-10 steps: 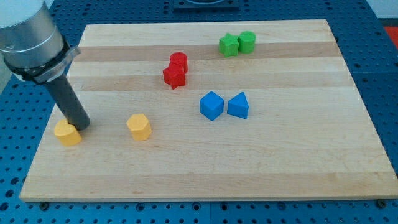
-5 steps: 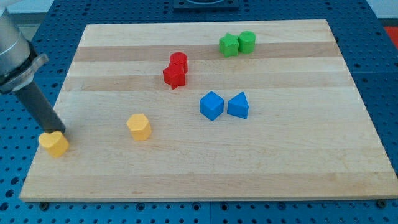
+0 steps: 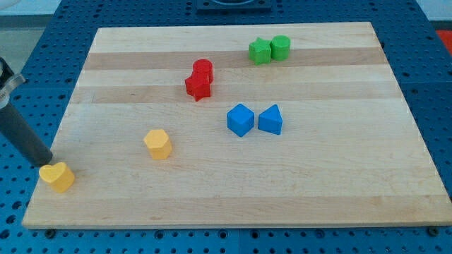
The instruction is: Move the yellow heart to the bottom left
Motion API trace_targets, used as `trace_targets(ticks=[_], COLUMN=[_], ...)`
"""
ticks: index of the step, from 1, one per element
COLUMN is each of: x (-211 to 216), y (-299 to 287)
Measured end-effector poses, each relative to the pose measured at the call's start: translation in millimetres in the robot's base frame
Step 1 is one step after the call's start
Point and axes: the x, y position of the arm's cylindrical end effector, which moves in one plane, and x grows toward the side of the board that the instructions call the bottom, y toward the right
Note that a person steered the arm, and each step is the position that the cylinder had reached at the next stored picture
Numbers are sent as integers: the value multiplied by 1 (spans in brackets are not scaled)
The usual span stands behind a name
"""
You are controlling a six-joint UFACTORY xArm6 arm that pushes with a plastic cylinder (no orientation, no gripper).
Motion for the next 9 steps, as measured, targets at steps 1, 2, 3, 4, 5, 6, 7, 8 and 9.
trace_targets(ticks=[1, 2, 3, 4, 5, 6, 7, 8, 9], x=[13, 38, 41, 33, 18, 16, 24, 33, 33], y=[1, 1, 1, 1, 1, 4, 17, 22, 23])
